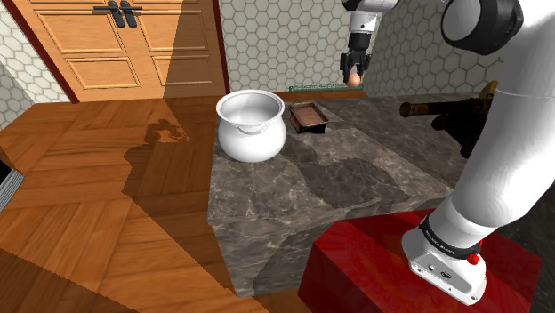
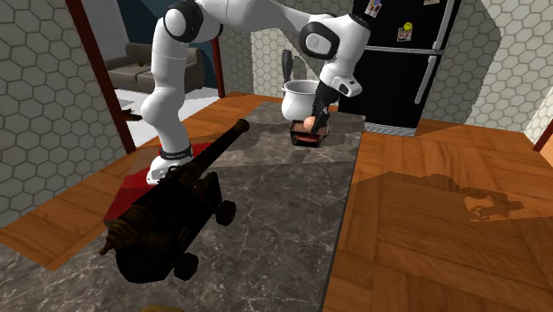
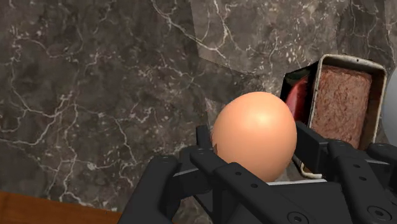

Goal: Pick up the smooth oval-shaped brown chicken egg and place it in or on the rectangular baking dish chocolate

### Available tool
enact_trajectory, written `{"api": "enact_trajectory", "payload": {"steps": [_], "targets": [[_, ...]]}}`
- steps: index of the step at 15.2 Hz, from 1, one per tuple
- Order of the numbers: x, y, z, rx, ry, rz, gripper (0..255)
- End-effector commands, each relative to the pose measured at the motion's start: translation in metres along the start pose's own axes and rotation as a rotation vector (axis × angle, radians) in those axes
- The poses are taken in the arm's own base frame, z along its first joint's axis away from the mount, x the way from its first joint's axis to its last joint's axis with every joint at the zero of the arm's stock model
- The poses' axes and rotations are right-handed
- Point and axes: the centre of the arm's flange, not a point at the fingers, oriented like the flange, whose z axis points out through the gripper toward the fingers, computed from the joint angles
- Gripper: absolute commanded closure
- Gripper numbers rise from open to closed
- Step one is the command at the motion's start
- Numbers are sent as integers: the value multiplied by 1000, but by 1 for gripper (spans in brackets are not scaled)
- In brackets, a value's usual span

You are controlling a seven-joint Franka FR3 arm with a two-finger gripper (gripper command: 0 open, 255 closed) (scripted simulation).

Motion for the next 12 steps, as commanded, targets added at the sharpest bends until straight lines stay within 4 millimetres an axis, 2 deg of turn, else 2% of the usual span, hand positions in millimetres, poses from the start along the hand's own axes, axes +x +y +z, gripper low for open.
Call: {"api": "enact_trajectory", "payload": {"steps": [1, 12], "targets": [[4, -28, 3, 0, 0, 1, 255], [13, -172, 24, 0, 0, 1, 255]]}}
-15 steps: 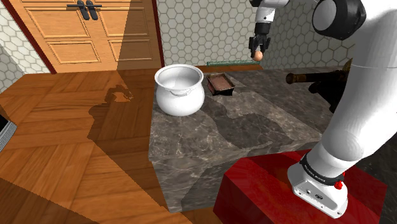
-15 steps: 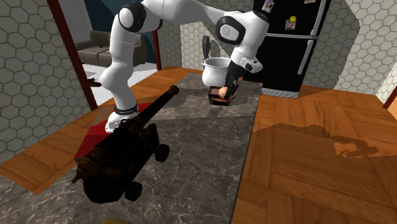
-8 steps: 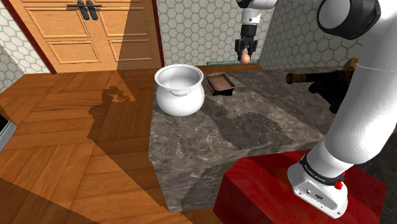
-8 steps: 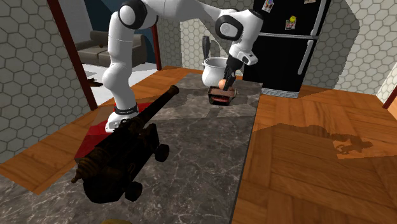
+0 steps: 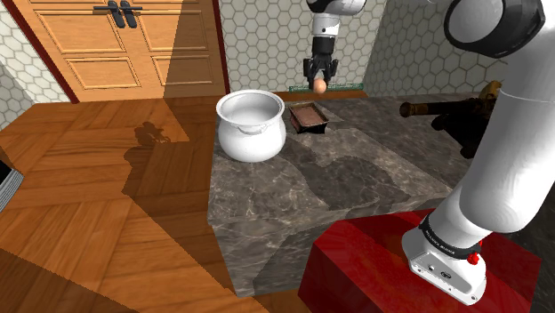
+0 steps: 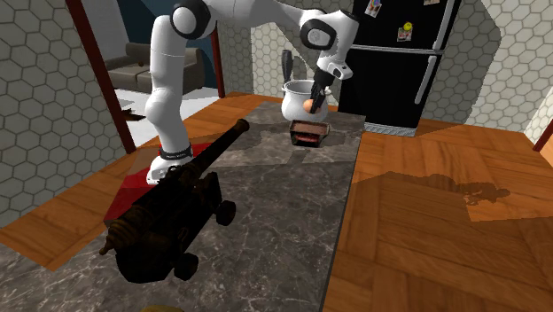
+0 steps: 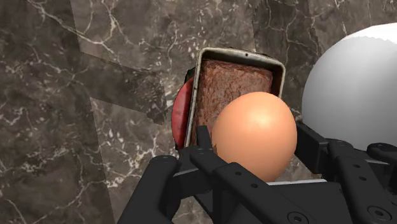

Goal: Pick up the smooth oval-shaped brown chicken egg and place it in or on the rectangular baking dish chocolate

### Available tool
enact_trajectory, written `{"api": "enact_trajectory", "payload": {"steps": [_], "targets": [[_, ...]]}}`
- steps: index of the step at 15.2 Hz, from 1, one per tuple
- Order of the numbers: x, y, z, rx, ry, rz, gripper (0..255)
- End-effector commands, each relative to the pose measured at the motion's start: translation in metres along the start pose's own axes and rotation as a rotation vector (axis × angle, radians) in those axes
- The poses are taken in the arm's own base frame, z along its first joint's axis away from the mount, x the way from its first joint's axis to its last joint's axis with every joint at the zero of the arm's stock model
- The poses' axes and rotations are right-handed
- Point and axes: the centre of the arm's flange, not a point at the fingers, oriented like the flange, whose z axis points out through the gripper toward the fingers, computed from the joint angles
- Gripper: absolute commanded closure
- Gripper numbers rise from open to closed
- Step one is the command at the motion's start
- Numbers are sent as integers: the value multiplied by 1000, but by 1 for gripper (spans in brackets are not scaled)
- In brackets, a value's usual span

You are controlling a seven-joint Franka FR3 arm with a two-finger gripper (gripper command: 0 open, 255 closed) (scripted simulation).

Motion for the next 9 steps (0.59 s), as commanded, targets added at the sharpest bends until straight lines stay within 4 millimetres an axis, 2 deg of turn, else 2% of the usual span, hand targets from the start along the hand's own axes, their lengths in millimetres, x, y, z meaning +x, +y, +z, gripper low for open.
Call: {"api": "enact_trajectory", "payload": {"steps": [1, 9], "targets": [[0, -26, 5, 0, 1, 2, 255], [11, -20, 45, 0, 1, 2, 255]]}}
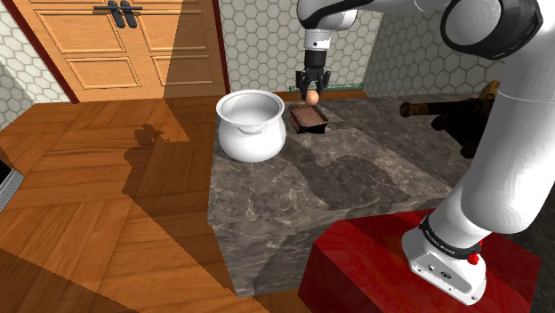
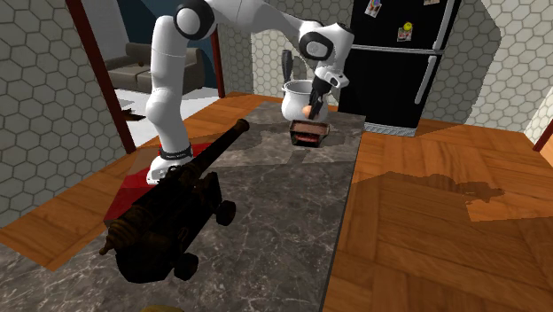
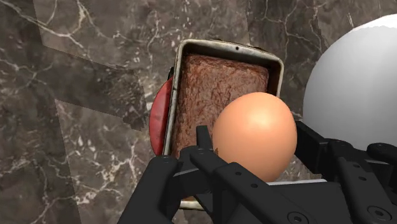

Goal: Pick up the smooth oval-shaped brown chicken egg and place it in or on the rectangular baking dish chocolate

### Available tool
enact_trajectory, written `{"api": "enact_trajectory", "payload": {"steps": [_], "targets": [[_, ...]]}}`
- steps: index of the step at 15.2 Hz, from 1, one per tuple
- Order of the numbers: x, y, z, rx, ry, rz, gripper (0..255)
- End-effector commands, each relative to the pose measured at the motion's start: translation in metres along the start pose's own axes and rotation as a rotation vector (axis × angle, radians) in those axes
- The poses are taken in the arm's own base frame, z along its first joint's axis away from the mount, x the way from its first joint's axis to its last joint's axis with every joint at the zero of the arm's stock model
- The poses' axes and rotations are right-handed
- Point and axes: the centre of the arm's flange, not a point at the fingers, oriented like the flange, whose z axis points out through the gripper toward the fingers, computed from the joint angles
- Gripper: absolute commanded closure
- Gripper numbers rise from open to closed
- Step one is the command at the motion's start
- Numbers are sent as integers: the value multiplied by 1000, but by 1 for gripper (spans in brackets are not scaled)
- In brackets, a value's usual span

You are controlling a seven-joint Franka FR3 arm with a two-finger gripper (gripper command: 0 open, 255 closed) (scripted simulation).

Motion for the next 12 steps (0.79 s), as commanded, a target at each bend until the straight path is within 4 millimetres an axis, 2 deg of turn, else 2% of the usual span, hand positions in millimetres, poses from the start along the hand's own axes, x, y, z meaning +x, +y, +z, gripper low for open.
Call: {"api": "enact_trajectory", "payload": {"steps": [1, 6, 12], "targets": [[3, 2, 9, 0, 1, 0, 255], [9, 6, 34, 0, 1, 0, 255], [9, 6, 34, 0, 1, 0, 255]]}}
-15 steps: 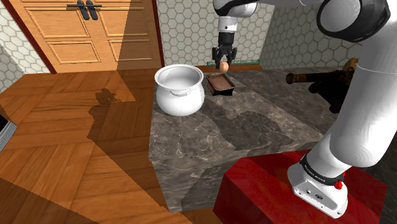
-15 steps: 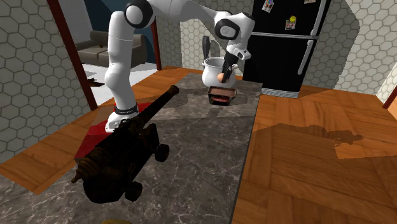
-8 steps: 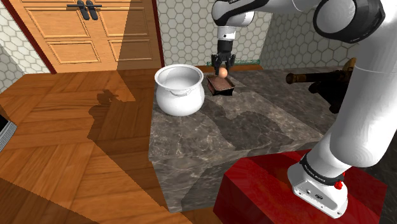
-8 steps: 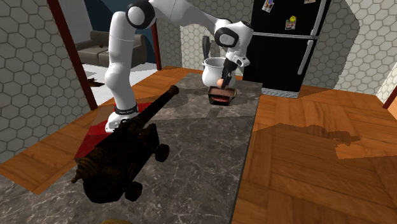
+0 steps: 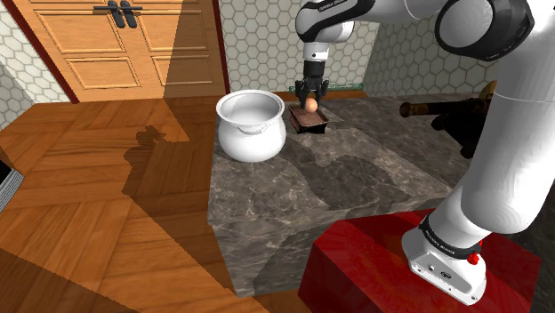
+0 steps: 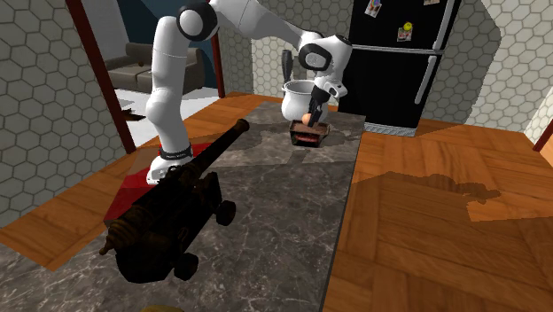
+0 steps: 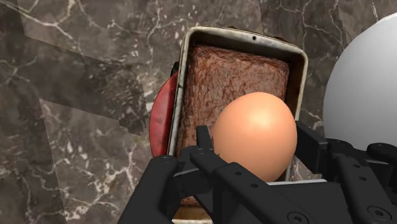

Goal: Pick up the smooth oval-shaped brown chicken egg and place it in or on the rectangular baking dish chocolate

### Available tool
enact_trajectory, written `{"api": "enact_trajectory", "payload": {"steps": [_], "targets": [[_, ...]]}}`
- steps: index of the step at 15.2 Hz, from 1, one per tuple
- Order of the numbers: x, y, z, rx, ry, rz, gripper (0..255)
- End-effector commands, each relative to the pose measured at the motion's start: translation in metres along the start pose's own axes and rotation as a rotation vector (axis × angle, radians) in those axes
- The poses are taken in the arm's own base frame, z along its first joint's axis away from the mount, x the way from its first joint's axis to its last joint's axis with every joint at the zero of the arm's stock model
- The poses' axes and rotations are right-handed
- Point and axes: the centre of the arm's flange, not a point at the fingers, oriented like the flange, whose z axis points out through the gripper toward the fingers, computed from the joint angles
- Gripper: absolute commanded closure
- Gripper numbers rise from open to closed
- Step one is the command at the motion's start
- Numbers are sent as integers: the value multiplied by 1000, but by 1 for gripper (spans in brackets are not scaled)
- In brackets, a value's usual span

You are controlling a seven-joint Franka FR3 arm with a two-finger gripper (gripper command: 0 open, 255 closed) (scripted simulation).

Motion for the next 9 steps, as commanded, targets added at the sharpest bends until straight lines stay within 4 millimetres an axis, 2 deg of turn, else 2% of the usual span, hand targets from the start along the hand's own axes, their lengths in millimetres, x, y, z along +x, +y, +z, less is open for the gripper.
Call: {"api": "enact_trajectory", "payload": {"steps": [1, 2, 3, 8, 9], "targets": [[0, 0, 0, 0, 0, 0, 255], [0, 0, 0, 0, 0, 0, 255], [0, 0, 0, 0, 0, 0, 0], [0, 0, 0, 0, 0, 0, 0], [0, 0, -13, 0, 0, 0, 0]]}}
